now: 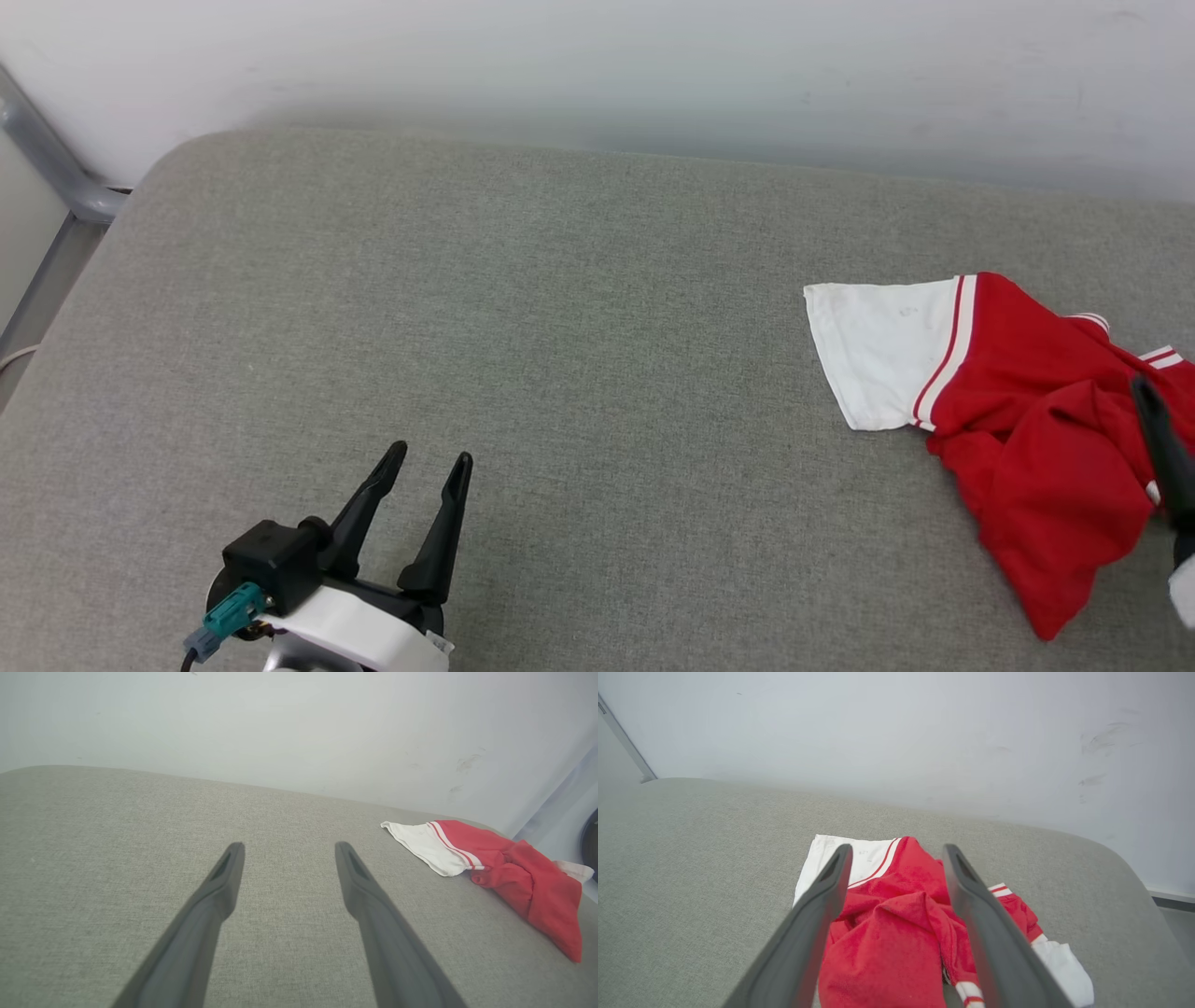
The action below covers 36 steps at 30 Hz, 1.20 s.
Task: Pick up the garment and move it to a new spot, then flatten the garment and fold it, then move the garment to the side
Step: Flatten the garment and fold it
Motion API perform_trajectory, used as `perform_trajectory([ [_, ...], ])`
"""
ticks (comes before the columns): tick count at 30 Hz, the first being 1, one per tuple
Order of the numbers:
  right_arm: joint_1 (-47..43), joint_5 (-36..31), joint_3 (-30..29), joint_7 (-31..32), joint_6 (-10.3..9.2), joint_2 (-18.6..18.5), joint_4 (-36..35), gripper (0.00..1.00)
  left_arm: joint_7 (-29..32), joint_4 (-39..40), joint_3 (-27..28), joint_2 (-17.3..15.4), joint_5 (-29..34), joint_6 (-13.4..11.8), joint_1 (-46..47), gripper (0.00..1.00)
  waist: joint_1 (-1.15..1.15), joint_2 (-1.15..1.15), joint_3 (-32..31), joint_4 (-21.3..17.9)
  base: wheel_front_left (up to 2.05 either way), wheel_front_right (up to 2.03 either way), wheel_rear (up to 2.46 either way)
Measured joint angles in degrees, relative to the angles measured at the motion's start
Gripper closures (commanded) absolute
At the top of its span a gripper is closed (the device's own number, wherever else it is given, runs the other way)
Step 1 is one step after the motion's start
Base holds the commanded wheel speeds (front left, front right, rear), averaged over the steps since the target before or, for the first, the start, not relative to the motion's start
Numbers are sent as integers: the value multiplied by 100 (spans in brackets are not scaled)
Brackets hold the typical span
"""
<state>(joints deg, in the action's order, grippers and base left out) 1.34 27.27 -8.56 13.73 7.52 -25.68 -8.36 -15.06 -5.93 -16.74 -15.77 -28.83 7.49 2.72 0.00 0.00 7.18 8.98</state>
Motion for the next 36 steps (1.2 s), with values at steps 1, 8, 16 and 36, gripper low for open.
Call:
perform_trajectory([
  [1,-161,-67,19,-301,0,13,-10,0,0,19,9,-7,7,0,0,0,0,0,4,-4,0,0,0],
  [8,-956,-608,-57,-2379,0,263,261,0,0,94,65,-24,63,0,0,0,0,0,31,-33,0,0,0],
  [16,-1295,-951,-219,-2866,0,772,733,0,-1,140,134,-21,93,0,-14,0,0,0,8,-47,0,0,0],
  [36,608,-69,927,-1528,1,-185,2224,0,0,9,31,29,49,0,-57,0,0,0,41,-70,0,0,0],
])
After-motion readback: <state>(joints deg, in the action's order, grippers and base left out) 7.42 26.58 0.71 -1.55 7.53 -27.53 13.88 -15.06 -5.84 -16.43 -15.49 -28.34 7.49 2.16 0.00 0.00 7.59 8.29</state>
